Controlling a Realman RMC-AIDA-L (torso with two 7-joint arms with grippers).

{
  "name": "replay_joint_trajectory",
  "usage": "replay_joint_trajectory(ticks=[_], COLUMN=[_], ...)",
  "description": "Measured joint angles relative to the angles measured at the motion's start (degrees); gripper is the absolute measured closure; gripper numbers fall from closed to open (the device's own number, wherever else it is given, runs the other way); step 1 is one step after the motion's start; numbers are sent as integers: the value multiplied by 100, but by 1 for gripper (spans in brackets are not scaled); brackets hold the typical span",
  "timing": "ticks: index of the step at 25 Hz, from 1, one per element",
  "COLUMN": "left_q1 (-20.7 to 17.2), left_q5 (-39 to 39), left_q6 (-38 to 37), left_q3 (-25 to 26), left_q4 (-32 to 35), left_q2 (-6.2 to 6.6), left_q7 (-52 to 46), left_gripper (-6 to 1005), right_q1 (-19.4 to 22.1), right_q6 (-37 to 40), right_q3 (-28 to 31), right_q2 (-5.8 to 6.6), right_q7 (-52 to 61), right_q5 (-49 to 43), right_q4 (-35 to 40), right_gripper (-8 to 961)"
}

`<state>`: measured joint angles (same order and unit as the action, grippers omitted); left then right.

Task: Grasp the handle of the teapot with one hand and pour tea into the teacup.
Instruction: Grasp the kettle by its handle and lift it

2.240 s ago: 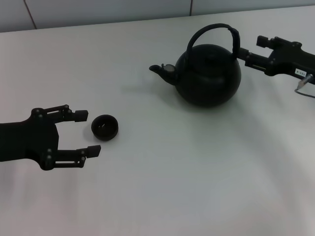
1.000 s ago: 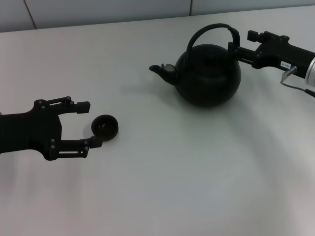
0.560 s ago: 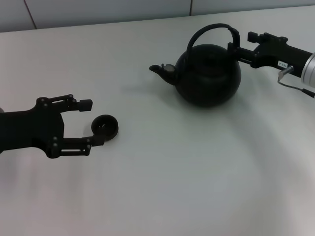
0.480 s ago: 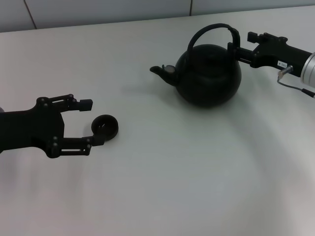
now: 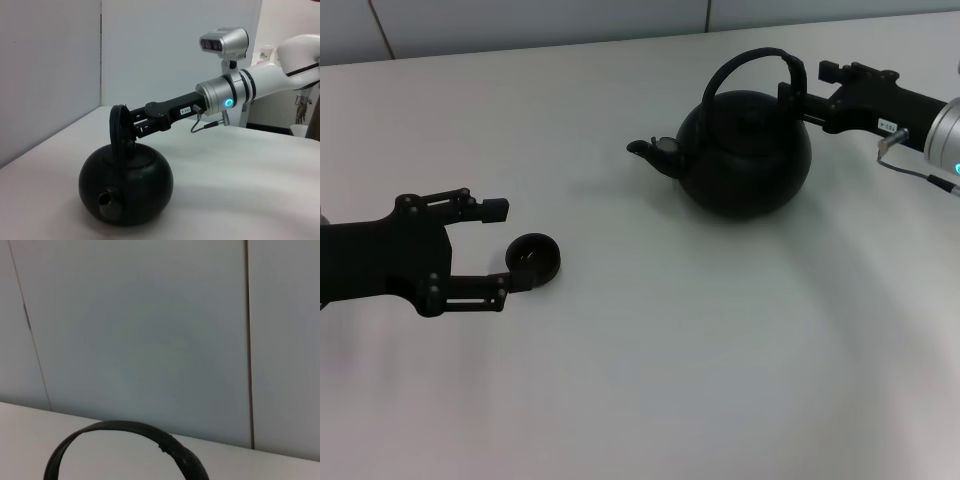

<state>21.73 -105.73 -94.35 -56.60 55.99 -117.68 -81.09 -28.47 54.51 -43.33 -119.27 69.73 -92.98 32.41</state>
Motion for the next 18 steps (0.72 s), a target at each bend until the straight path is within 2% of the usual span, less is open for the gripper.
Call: replay_joint_trajectory(ticks=[9,18], left_q1=[15,12], left_q5=[0,0], left_q6=[90,138], left_q3=[0,0], left_q4=[0,-1], left_q2=[1,9], left_q7=[-10,-12], left_gripper=[150,149], right_q1=[-12,-101], right_q6=[31,5], right_q3=[-142,-149], right_q2=[-11,-13], right_q7=[-494,-523], right_q5=[79,105], right_q4=[-8,-47], right_gripper=[307,553])
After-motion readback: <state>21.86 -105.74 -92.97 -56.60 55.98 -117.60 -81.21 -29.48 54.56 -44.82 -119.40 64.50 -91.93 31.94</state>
